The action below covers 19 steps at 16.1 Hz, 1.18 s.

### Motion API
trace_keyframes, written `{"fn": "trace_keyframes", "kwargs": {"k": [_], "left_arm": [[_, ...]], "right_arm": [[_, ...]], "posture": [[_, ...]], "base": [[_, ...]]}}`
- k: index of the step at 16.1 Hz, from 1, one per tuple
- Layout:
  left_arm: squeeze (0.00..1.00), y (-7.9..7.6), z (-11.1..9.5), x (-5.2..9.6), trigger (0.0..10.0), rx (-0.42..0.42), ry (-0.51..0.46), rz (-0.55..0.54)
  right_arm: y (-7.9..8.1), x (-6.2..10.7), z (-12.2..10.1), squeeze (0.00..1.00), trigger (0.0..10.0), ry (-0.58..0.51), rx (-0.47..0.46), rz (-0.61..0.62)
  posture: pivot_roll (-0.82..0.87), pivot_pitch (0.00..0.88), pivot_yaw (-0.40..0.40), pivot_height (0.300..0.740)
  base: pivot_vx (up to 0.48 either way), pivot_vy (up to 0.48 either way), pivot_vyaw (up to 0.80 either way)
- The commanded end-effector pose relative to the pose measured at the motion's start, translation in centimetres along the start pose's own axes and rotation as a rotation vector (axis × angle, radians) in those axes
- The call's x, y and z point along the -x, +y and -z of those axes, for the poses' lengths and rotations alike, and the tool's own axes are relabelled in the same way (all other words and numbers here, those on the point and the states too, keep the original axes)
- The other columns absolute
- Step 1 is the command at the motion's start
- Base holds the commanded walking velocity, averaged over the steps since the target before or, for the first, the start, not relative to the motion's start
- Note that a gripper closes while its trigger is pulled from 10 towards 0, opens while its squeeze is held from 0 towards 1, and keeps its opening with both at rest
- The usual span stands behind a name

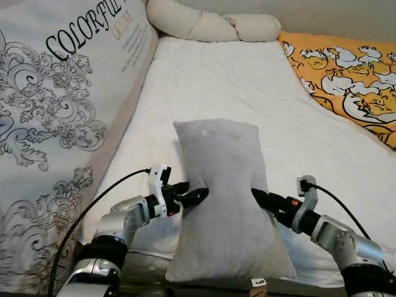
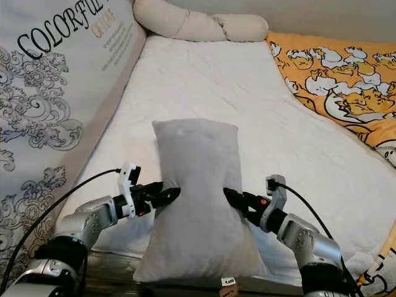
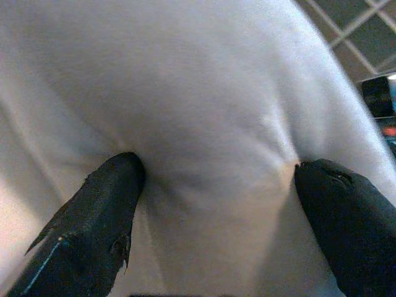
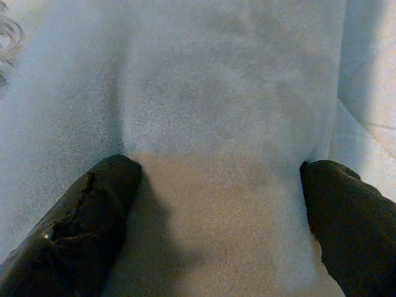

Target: Clean up the room

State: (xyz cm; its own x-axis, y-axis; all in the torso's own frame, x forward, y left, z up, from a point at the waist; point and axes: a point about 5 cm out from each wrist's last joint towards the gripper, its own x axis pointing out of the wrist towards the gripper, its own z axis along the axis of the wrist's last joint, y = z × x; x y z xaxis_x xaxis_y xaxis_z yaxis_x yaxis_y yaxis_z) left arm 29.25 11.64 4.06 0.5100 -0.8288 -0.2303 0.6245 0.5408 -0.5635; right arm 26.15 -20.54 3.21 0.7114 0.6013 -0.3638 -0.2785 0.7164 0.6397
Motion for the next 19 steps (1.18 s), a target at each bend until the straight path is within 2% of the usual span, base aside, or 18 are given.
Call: {"fn": "trace_keyframes", "kwargs": {"k": [1,2,3,4,5,6,7,8,10,12,16,19], "left_arm": [[0.00,-1.0,-0.1,-1.2,10.0,-0.021,0.016,0.076],[0.00,-1.2,-0.2,-1.3,10.0,-0.039,0.026,0.093],[0.00,-1.3,-0.1,-1.5,10.0,-0.085,0.057,0.098],[0.00,-1.2,0.1,-1.7,7.8,-0.136,0.114,0.068],[0.00,-1.2,0.2,-1.8,7.8,-0.151,0.135,0.053],[0.00,-1.1,0.0,-1.9,2.2,-0.153,0.139,0.039],[0.00,-1.1,0.0,-1.9,2.2,-0.153,0.139,0.039],[0.00,-1.2,-0.3,-1.9,0.0,-0.156,0.132,0.046],[0.00,-1.2,-0.7,-2.1,0.0,-0.196,0.165,0.045],[0.00,-1.4,-1.1,-2.2,0.0,-0.281,0.209,0.031],[0.00,-1.7,-2.8,-2.4,0.0,-0.293,0.131,0.005],[0.00,-1.3,-2.8,-2.4,0.0,-0.304,0.111,-0.050]], "right_arm": [[0.2,-0.6,0.5,0.00,10.0,0.045,0.008,0.002],[0.2,-0.7,0.6,0.00,6.2,0.046,0.006,0.001],[0.2,-0.9,0.6,0.00,0.0,0.044,0.005,0.007],[0.0,-1.1,0.8,0.00,0.0,0.038,0.011,0.028],[-0.1,-1.1,0.9,0.00,0.0,0.035,0.011,0.035],[-0.1,-1.3,1.1,0.00,0.0,0.026,0.004,0.033],[-0.1,-1.3,1.1,0.00,0.0,0.026,0.004,0.033],[-0.2,-1.5,1.2,0.00,0.0,0.017,0.004,0.031],[-0.7,-2.5,3.1,0.00,0.0,0.024,0.012,0.070],[-1.2,-2.8,5.0,0.00,0.0,0.043,0.013,0.112],[-2.4,-2.1,6.0,0.00,0.0,0.047,0.040,0.181],[-2.6,-2.1,5.9,0.00,0.0,0.020,0.051,0.209]], "posture": [[0.00,0.000,-0.004,0.740],[0.00,0.000,-0.002,0.740],[0.00,0.000,-0.001,0.740],[0.00,0.000,-0.003,0.740],[0.00,0.000,-0.003,0.740],[0.00,0.000,-0.005,0.740],[0.00,0.000,-0.005,0.740],[0.00,0.000,-0.005,0.740],[0.01,0.000,-0.007,0.740],[0.01,0.000,-0.006,0.740],[0.02,0.000,-0.001,0.740],[0.02,0.000,-0.001,0.740]], "base": [[0.000,0.000,0.00],[0.000,0.000,0.00],[0.000,0.000,0.00],[0.000,0.000,0.00],[0.000,0.000,0.00],[0.000,0.000,0.00],[0.000,0.000,0.00],[0.000,0.000,0.00],[0.000,0.000,0.00],[0.000,0.000,0.00],[0.000,0.000,0.00],[0.000,0.000,0.00]]}}
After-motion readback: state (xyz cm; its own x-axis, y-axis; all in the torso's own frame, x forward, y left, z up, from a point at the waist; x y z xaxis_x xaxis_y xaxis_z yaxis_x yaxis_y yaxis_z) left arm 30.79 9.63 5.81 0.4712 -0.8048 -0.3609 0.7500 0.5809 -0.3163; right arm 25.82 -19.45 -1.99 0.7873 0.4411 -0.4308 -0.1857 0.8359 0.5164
